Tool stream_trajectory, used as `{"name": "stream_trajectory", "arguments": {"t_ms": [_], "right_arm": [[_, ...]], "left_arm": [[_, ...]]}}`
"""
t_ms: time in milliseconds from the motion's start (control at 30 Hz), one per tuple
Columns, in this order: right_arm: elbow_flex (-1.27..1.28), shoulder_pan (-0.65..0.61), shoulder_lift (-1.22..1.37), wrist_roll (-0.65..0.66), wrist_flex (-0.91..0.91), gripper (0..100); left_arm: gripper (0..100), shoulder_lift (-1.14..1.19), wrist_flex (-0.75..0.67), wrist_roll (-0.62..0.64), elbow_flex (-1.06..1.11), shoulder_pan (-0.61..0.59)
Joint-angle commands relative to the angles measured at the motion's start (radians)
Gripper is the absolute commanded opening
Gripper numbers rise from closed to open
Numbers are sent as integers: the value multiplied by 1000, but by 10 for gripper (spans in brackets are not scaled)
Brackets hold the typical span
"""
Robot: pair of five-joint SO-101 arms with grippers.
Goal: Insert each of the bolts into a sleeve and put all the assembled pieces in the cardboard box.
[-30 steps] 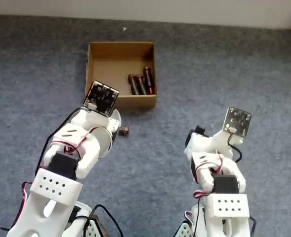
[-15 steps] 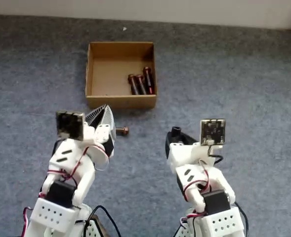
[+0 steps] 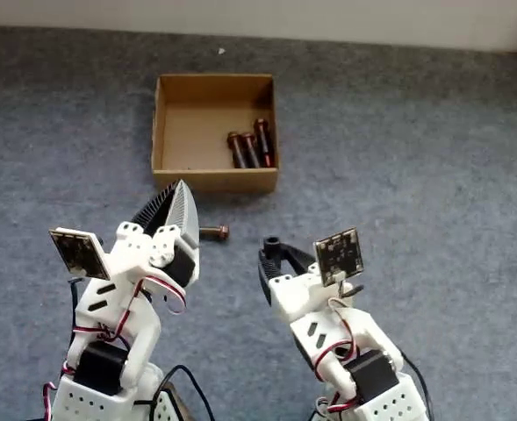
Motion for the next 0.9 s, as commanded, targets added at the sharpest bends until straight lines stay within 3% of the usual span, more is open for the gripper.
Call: {"name": "stream_trajectory", "arguments": {"t_ms": [0,267,533,633,767,867], "right_arm": [[5,33,-21,12,-1,5],[13,140,-18,8,-1,5],[15,211,-16,8,-1,5],[22,214,-18,8,-1,5],[44,214,-19,8,-2,5],[45,214,-19,8,-2,5]], "left_arm": [[7,5,91,-100,-18,18],[8,171,356,-226,-236,44],[8,740,565,-364,-647,48],[8,961,654,-508,-799,41],[8,1190,698,-836,-931,39],[17,1319,695,-948,-978,39]]}}
